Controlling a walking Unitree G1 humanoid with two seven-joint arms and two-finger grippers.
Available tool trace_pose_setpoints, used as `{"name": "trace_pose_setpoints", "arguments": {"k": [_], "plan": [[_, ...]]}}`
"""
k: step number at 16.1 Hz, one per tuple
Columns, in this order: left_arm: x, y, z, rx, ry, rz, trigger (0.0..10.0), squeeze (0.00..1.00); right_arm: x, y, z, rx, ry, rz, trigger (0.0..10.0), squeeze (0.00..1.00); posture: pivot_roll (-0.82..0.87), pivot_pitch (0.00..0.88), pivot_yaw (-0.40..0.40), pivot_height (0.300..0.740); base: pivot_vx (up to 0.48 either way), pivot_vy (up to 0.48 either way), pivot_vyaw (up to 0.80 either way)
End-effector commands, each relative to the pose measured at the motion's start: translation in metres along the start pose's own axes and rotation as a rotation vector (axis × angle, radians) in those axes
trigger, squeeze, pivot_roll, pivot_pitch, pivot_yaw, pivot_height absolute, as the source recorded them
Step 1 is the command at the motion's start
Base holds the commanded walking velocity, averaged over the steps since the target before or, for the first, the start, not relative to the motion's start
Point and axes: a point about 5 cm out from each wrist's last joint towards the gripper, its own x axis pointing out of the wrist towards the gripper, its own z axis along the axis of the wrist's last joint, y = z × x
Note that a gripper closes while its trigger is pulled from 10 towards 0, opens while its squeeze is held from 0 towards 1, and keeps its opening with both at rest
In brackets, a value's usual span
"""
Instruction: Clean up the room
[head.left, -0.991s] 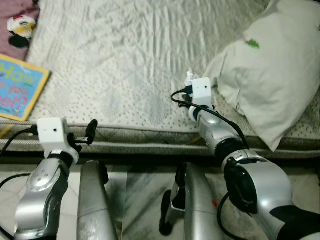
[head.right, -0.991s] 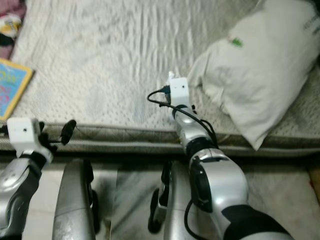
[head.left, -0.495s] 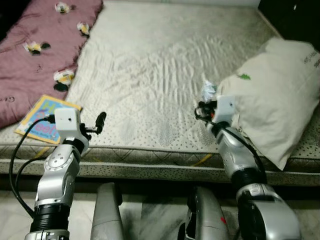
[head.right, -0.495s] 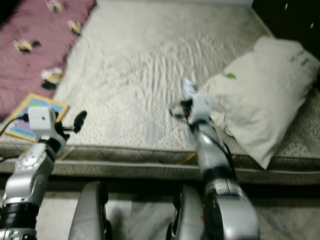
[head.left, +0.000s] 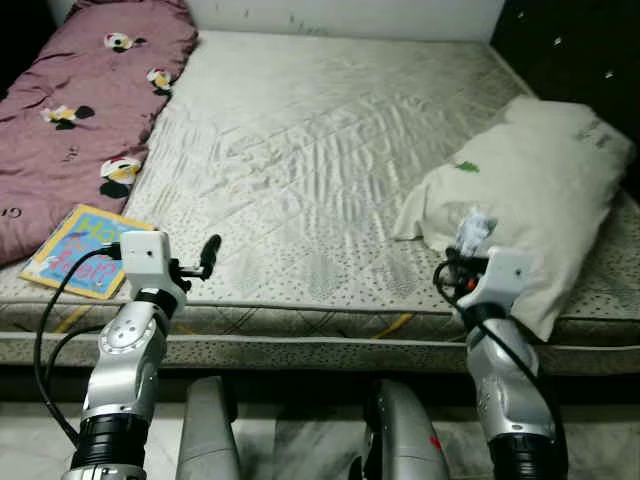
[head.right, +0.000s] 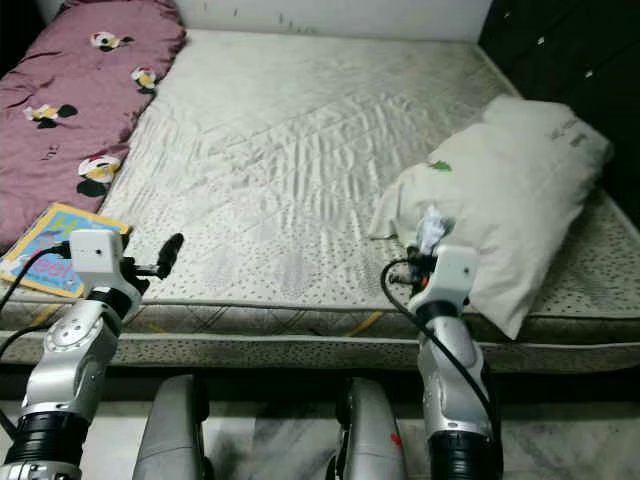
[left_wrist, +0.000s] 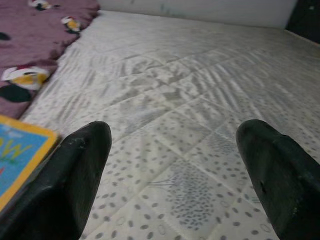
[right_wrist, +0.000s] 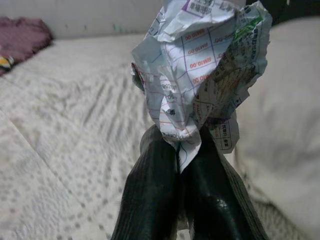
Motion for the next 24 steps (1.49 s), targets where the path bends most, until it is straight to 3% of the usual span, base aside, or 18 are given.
{"name": "trace_pose_setpoints", "arguments": {"k": [1, 3, 4, 5, 6, 8, 10, 11, 13, 18, 24], "plan": [[-0.002, -0.001, -0.001, 0.027, -0.001, -0.021, 10.0, 0.00, -0.003, 0.003, 0.006, -0.004, -0.005, 0.015, 0.0, 0.00, -0.04, 0.000, -0.043, 0.573, 0.000, 0.000, 0.00], [-0.013, 0.004, -0.013, 0.003, 0.031, 0.021, 10.0, 0.00, -0.011, -0.003, 0.001, -0.060, 0.045, -0.072, 0.0, 0.00, -0.05, 0.000, -0.031, 0.573, 0.000, 0.000, 0.00], [-0.020, 0.006, -0.021, -0.017, 0.053, 0.044, 10.0, 0.00, -0.017, 0.000, -0.003, -0.004, 0.046, -0.024, 1.3, 0.00, -0.05, 0.000, -0.030, 0.573, 0.000, 0.000, 0.00], [-0.024, 0.005, -0.025, -0.027, 0.063, 0.046, 10.0, 0.00, -0.022, 0.004, -0.004, 0.010, 0.047, 0.008, 4.3, 0.00, -0.06, 0.000, -0.029, 0.573, 0.000, 0.000, 0.00], [-0.026, 0.005, -0.026, -0.031, 0.066, 0.048, 10.0, 0.00, -0.024, 0.004, -0.004, 0.006, 0.054, 0.001, 10.0, 0.00, -0.05, 0.000, -0.029, 0.573, 0.000, 0.000, 0.00], [-0.024, 0.003, -0.023, -0.021, 0.054, 0.038, 10.0, 0.00, -0.027, 0.009, -0.001, -0.089, 0.047, -0.013, 10.0, 0.00, -0.05, 0.000, -0.032, 0.573, 0.000, 0.000, 0.00], [-0.019, -0.002, -0.019, -0.007, 0.041, 0.007, 10.0, 0.00, -0.023, 0.012, 0.002, -0.061, 0.046, 0.003, 10.0, 0.00, -0.03, 0.000, -0.038, 0.573, 0.000, 0.000, 0.00], [-0.017, -0.005, -0.015, -0.011, 0.031, -0.004, 10.0, 0.00, -0.022, 0.011, 0.005, -0.141, 0.022, -0.009, 10.0, 0.00, -0.03, 0.000, -0.038, 0.573, 0.000, 0.000, 0.00], [-0.017, -0.004, -0.012, -0.008, 0.030, -0.018, 10.0, 0.00, -0.022, 0.013, 0.005, -0.052, 0.040, 0.014, 10.0, 0.00, -0.03, 0.000, -0.041, 0.573, 0.000, 0.000, 0.00], [-0.017, -0.002, -0.012, 0.001, 0.028, -0.009, 10.0, 0.00, -0.011, 0.018, 0.019, -0.026, 0.008, 0.042, 10.0, 0.00, -0.03, 0.000, -0.050, 0.628, 0.000, 0.000, 0.00], [-0.016, -0.005, -0.012, -0.009, 0.020, -0.002, 10.0, 0.00, -0.009, 0.015, 0.021, -0.007, 0.016, 0.034, 10.0, 0.00, -0.03, 0.000, -0.064, 0.688, 0.000, 0.000, 0.00]]}}
